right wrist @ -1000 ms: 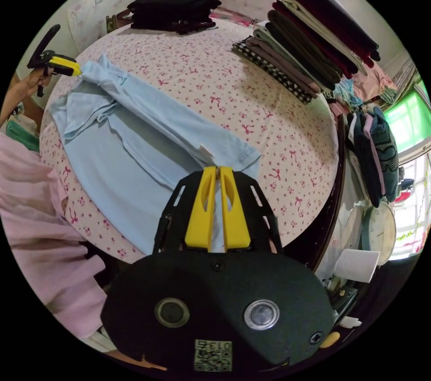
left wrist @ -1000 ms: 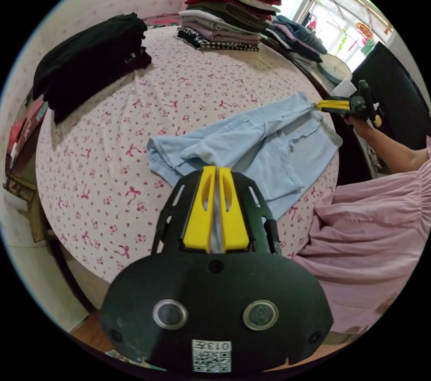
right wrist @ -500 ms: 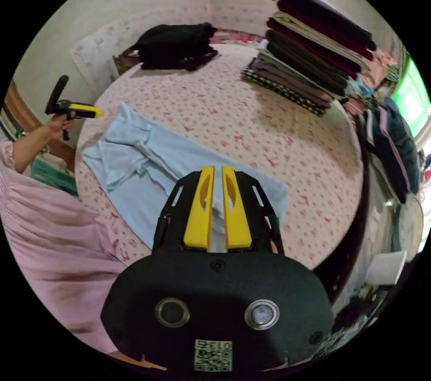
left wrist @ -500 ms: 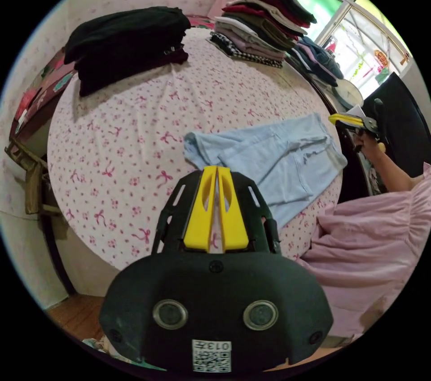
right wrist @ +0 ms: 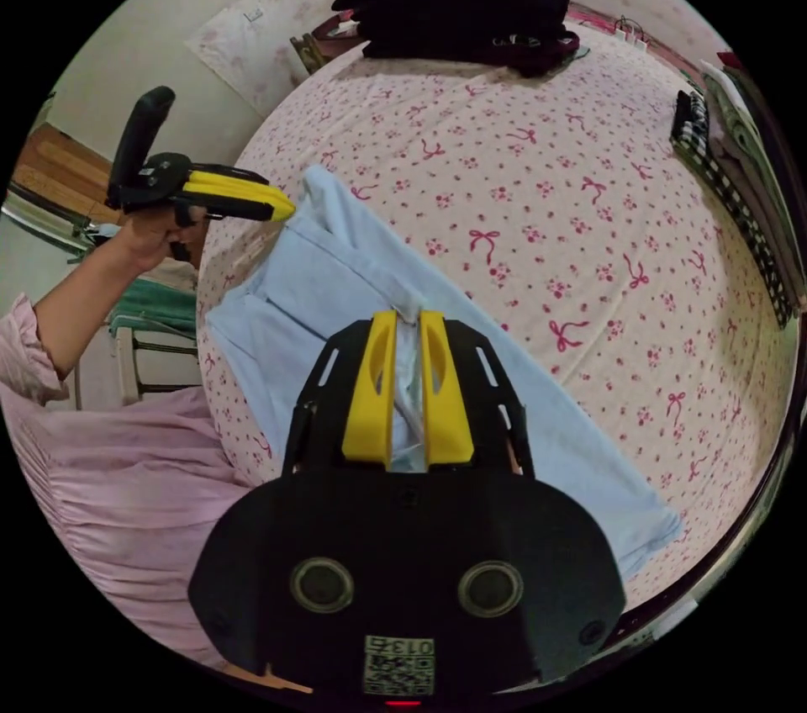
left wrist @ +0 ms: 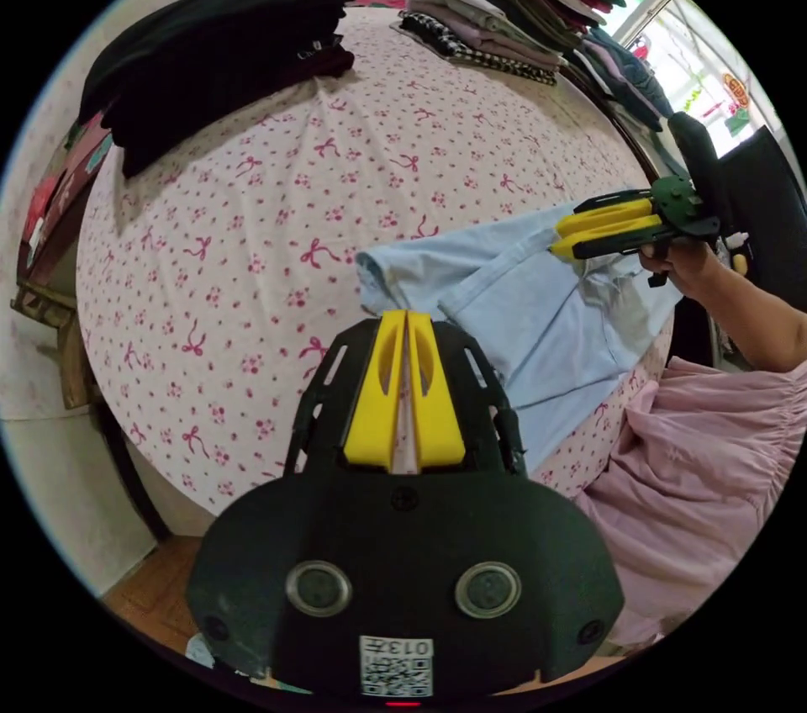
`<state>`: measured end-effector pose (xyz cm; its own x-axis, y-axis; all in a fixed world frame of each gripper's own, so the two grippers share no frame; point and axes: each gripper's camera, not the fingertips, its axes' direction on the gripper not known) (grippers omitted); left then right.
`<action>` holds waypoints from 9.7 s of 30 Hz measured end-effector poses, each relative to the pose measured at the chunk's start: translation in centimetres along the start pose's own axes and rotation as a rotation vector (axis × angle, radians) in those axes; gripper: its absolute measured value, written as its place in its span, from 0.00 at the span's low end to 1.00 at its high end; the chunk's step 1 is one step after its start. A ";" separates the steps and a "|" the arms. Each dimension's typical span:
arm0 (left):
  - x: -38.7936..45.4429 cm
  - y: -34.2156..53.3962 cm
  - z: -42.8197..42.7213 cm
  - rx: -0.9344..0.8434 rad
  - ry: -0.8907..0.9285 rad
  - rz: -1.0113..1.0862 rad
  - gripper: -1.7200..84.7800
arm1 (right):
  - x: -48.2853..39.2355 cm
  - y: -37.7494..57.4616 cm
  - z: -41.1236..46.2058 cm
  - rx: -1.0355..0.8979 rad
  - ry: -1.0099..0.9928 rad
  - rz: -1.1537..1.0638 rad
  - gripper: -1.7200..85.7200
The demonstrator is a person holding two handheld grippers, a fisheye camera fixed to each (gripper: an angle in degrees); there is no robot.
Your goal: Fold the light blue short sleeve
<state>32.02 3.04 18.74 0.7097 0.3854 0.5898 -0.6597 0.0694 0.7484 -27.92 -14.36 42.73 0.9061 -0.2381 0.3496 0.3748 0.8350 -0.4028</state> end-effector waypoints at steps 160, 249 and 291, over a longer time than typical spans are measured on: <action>47.2 -11.0 17.0 -0.114 0.520 0.698 0.16 | 27.8 40.2 -30.1 0.356 -0.042 0.444 0.11; 17.0 -8.0 15.7 -0.041 0.509 -0.142 0.11 | 27.5 23.2 -10.6 0.323 -0.232 0.455 0.08; -26.9 -18.2 -14.1 0.480 -0.101 -0.237 0.10 | 16.0 -53.8 -12.1 0.574 0.217 0.086 0.11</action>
<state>21.42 4.41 -15.07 0.8609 0.3186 0.3967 -0.3083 -0.2936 0.9049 -31.21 -69.11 59.74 0.9702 -0.2036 0.1317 0.1886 0.9749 0.1182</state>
